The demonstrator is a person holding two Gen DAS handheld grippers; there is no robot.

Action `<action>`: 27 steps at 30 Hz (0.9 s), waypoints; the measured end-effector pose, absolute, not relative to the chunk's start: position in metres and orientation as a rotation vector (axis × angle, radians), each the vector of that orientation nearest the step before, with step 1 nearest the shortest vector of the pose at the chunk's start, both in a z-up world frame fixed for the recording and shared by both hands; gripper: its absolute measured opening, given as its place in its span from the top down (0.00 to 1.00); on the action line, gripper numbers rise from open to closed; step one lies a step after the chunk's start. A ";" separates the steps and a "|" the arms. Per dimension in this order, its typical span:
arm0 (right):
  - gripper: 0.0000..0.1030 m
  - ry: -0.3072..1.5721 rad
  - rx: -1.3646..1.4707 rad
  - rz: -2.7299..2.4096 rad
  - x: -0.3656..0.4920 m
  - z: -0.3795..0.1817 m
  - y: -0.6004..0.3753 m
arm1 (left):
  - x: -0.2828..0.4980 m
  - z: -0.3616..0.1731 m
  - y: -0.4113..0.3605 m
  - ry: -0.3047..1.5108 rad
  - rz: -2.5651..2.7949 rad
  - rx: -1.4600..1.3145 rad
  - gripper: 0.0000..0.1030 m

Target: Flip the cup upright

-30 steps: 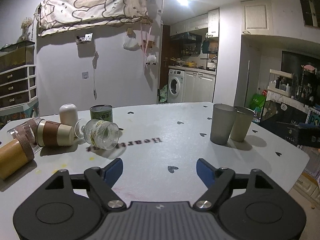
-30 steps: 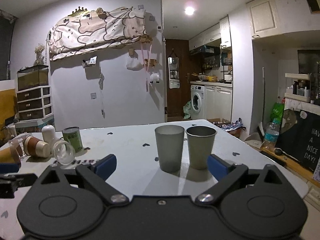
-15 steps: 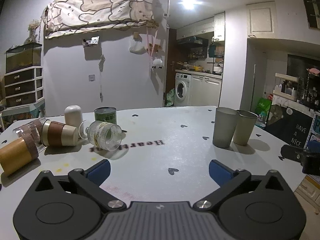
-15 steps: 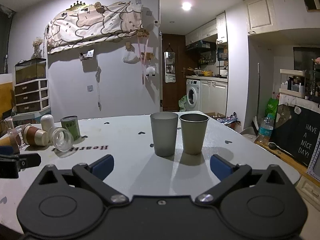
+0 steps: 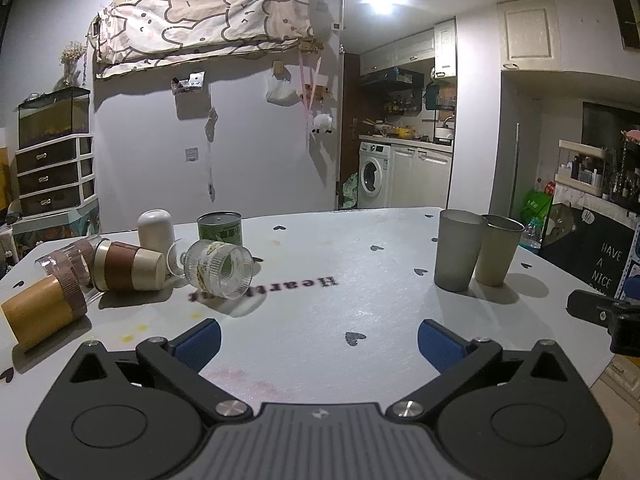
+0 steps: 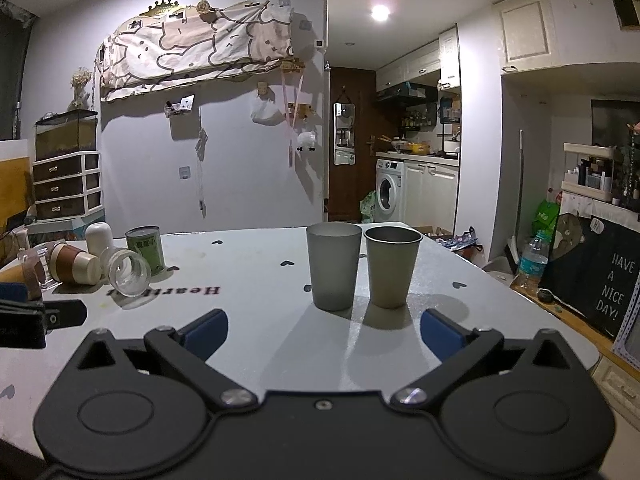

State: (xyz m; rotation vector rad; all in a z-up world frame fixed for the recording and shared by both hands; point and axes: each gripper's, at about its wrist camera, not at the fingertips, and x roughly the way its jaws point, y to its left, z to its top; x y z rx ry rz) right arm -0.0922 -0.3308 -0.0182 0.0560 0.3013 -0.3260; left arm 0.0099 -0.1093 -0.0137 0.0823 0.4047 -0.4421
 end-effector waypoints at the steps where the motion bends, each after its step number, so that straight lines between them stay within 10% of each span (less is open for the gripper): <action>1: 0.00 0.302 0.053 -0.325 -0.092 -0.018 -0.331 | 0.010 -0.013 -0.109 0.406 -0.443 0.081 0.00; 27: 0.00 0.303 0.052 -0.331 -0.093 -0.018 -0.332 | 0.011 -0.014 -0.107 0.405 -0.438 0.082 0.00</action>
